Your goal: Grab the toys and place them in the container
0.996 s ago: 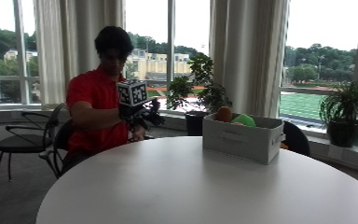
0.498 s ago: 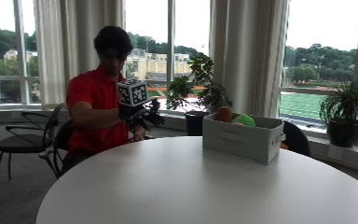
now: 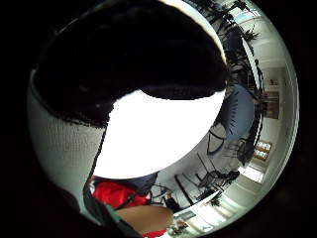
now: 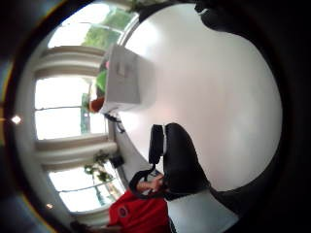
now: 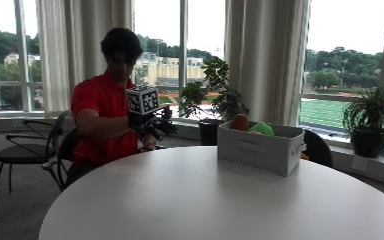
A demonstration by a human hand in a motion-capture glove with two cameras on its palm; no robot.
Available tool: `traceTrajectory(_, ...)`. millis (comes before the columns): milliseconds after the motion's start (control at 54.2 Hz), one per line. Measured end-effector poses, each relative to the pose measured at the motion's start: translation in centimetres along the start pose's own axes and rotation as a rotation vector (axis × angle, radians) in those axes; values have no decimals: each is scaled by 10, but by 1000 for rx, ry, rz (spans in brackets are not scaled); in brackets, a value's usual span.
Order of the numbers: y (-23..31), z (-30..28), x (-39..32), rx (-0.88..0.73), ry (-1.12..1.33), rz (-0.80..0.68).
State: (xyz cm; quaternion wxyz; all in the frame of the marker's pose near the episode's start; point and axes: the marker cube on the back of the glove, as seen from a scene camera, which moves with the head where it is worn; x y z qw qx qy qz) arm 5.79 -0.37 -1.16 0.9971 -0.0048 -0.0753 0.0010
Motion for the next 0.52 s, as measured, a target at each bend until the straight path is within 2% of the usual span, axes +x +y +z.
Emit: traceTrajectory(517,2,2,-3,-7,-5,-7)
